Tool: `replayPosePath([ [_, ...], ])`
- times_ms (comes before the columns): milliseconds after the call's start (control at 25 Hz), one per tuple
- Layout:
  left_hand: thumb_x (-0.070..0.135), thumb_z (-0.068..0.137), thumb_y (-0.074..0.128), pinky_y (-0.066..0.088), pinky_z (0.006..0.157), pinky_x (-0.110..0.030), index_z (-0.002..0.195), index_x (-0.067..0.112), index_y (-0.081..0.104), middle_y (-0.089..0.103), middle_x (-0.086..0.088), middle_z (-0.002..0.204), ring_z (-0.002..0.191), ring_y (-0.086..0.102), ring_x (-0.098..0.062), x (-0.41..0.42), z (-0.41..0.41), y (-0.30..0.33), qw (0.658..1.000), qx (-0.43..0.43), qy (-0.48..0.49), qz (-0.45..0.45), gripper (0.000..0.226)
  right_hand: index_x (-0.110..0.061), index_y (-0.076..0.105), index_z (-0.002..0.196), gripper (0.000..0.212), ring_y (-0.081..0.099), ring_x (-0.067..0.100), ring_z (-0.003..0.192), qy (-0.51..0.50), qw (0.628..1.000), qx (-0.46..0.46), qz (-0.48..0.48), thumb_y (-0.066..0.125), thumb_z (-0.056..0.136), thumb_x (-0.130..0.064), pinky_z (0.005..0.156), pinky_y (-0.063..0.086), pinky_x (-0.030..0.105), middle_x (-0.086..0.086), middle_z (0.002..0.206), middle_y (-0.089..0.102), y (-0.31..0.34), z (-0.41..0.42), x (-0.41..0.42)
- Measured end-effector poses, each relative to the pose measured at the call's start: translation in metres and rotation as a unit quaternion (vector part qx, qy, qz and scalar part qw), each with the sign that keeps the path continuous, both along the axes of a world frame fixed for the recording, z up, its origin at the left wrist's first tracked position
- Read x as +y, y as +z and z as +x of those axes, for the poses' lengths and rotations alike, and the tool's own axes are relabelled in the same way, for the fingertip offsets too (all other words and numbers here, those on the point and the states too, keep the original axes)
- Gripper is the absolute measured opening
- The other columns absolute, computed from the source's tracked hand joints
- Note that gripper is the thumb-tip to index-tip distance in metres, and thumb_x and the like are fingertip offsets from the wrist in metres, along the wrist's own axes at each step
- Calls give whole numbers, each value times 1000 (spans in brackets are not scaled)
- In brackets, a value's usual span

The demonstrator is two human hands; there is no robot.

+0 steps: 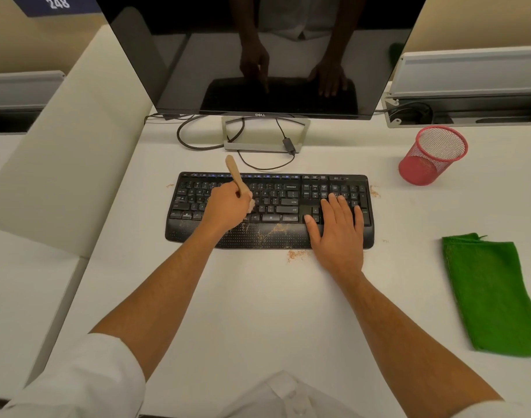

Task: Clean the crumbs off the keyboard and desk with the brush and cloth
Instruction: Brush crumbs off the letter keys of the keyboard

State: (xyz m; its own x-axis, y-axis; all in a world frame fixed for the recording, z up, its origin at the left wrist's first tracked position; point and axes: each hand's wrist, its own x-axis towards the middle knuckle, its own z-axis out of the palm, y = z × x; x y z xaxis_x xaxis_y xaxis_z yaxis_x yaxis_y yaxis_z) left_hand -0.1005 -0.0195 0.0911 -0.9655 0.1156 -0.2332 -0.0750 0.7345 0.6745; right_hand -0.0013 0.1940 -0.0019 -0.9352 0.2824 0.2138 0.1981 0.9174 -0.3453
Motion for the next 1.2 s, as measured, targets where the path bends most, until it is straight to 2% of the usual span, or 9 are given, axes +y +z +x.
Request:
replayPosePath([
  [120, 14, 96, 55, 60, 63, -35, 99, 0, 66, 70, -12, 75, 62, 68, -23, -2, -6, 9, 994, -99, -44, -26, 18, -11, 48, 146, 60, 29, 23, 149, 2, 1000, -2, -4, 37, 103, -52, 125, 8, 47, 7, 155, 43, 0, 1, 1],
  [200, 10, 95, 58, 59, 57, -30, 100, -2, 66, 70, -18, 77, 59, 67, -23, -5, -12, 15, 987, -161, -23, 17, 15, -11, 48, 145, 60, 29, 23, 148, 1, 1000, -1, -4, 36, 103, -53, 125, 9, 47, 7, 155, 43, 0, 0, 1],
  [320, 15, 97, 56, 58, 56, -26, 104, 2, 66, 70, -13, 82, 63, 68, -18, -8, -12, 12, 996, -75, 21, 30, 18, -11, 49, 144, 62, 31, 23, 148, 0, 1000, 1, 2, 33, 103, -54, 125, 11, 48, 7, 154, 45, -1, 0, 0],
  [440, 20, 98, 55, 62, 65, -36, 105, 5, 66, 70, -9, 84, 70, 71, -23, -8, -6, 4, 999, -12, 35, 20, 20, -11, 48, 145, 62, 29, 23, 148, 1, 1000, -3, 1, 33, 103, -54, 125, 8, 47, 7, 155, 44, 0, 0, 0],
  [640, 9, 93, 60, 60, 59, -32, 97, -1, 65, 70, -18, 77, 58, 68, -23, -9, -14, 16, 985, -173, 3, 18, 12, -11, 48, 145, 61, 30, 24, 148, 1, 1000, -1, 0, 35, 103, -53, 125, 9, 47, 7, 154, 44, 0, 0, 0],
  [880, 20, 99, 52, 61, 67, -33, 107, 8, 66, 70, -6, 85, 72, 69, -16, -9, -9, 5, 1000, -7, 12, 25, 21, -12, 48, 145, 62, 29, 23, 148, 3, 1000, -6, -4, 34, 103, -54, 125, 7, 47, 7, 154, 44, 0, 0, 0],
  [960, 20, 99, 50, 58, 65, -30, 102, 7, 67, 70, -5, 84, 71, 67, -12, -9, -8, 3, 999, -19, -32, -6, 21, -12, 48, 145, 61, 29, 23, 148, 2, 1000, -4, -5, 34, 103, -54, 125, 6, 46, 7, 154, 44, 1, 1, 0],
  [1080, 14, 98, 53, 54, 55, -24, 98, 5, 64, 70, -10, 80, 63, 68, -17, -9, -14, 14, 989, -110, -89, -47, 15, -12, 48, 145, 62, 29, 22, 148, 0, 1000, -4, -1, 33, 103, -54, 125, 6, 45, 7, 154, 44, 1, 1, 1],
  [1200, 15, 97, 56, 57, 56, -29, 100, 3, 64, 70, -14, 80, 62, 68, -21, -13, -19, 15, 990, -121, -70, -35, 15, -12, 49, 145, 61, 30, 23, 148, 2, 1000, -1, 0, 34, 103, -54, 125, 7, 46, 7, 154, 45, 2, 1, 0],
])
